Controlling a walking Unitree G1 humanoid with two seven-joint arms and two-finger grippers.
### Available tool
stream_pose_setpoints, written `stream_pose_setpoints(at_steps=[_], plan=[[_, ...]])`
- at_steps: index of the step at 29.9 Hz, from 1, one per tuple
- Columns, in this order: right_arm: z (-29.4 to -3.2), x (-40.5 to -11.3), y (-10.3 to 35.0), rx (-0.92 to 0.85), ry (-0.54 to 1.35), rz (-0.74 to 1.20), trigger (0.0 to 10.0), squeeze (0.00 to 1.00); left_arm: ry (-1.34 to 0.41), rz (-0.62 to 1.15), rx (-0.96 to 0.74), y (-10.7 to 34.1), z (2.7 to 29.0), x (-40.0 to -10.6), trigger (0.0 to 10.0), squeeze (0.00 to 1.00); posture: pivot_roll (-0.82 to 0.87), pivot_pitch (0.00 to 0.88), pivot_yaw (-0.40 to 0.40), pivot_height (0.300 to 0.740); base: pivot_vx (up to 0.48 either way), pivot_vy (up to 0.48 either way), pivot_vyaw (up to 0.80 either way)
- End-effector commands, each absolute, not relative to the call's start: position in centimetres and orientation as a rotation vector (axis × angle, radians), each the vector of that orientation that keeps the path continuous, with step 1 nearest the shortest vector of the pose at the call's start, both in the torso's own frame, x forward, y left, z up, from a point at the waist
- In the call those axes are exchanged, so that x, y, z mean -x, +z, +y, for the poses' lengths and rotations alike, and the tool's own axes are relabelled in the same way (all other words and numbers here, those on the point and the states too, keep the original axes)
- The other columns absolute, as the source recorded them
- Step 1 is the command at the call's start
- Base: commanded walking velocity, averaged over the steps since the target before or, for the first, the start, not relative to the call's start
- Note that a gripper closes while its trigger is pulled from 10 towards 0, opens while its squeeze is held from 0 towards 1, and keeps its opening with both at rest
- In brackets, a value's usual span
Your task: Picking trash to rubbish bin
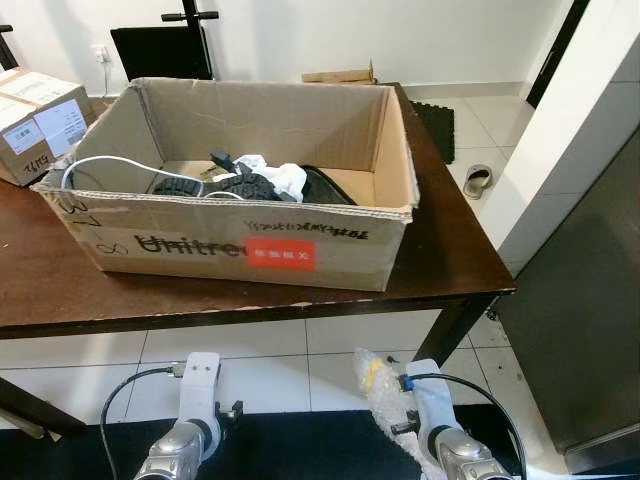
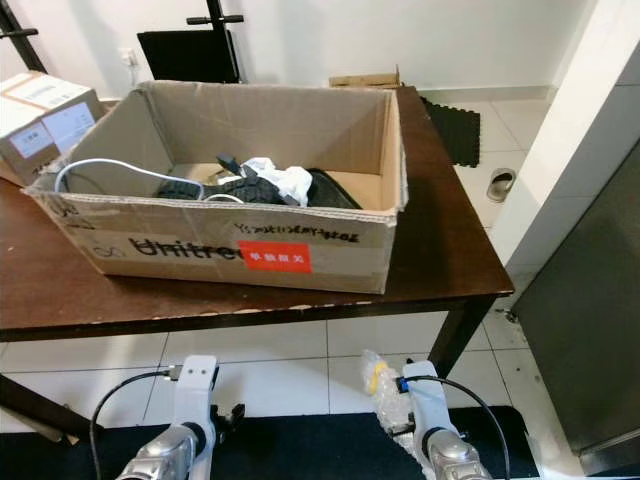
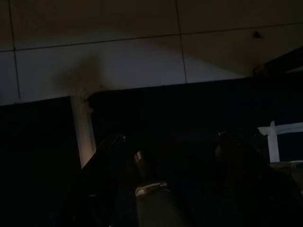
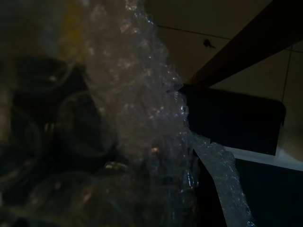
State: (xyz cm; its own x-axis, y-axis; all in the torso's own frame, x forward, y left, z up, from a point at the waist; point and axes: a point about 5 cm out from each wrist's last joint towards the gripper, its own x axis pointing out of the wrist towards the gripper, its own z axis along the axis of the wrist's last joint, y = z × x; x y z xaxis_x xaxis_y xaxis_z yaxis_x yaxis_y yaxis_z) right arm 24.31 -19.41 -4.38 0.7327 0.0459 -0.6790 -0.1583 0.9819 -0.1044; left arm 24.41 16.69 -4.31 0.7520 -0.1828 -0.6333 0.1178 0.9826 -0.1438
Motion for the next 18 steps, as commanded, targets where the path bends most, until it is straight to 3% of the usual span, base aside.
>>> stream_pose_setpoints(at_steps=[1, 7, 15, 17, 18], plan=[[-19.3, -23.8, -4.7, 0.164, 0.135, 0.751, 10.0, 0.0, -0.155, 0.727, 0.098, -4.7, 17.2, -23.8, 10.0, 0.0, -0.08, 0.125, 0.048, 0.74, 0.0, 0.48, 0.0], [-19.4, -25.3, -3.3, 0.181, 0.218, 0.681, 10.0, 0.0, -0.256, 0.667, -0.021, -3.9, 17.1, -24.5, 10.0, 0.0, -0.08, 0.126, 0.05, 0.74, 0.0, 0.08, 0.0], [-20.4, -27.6, 1.3, 0.308, 0.618, 0.515, 10.0, 0.0, -0.399, 0.529, -0.058, -1.0, 17.7, -26.5, 10.0, 0.0, -0.07, 0.13, 0.041, 0.74, 0.0, 0.0, 0.0], [-20.5, -27.8, 2.6, 0.267, 0.694, 0.499, 10.0, 0.0, -0.491, 0.495, -0.056, -0.1, 17.3, -26.8, 10.0, 0.0, -0.07, 0.13, 0.039, 0.74, 0.0, 0.0, 0.0], [-20.5, -28.0, 4.6, 0.21, 0.81, 0.474, 10.0, 0.0, -0.661, 0.478, -0.039, 1.1, 16.6, -26.5, 10.0, 0.0, -0.07, 0.13, 0.038, 0.74, 0.0, 0.0, 0.0]])
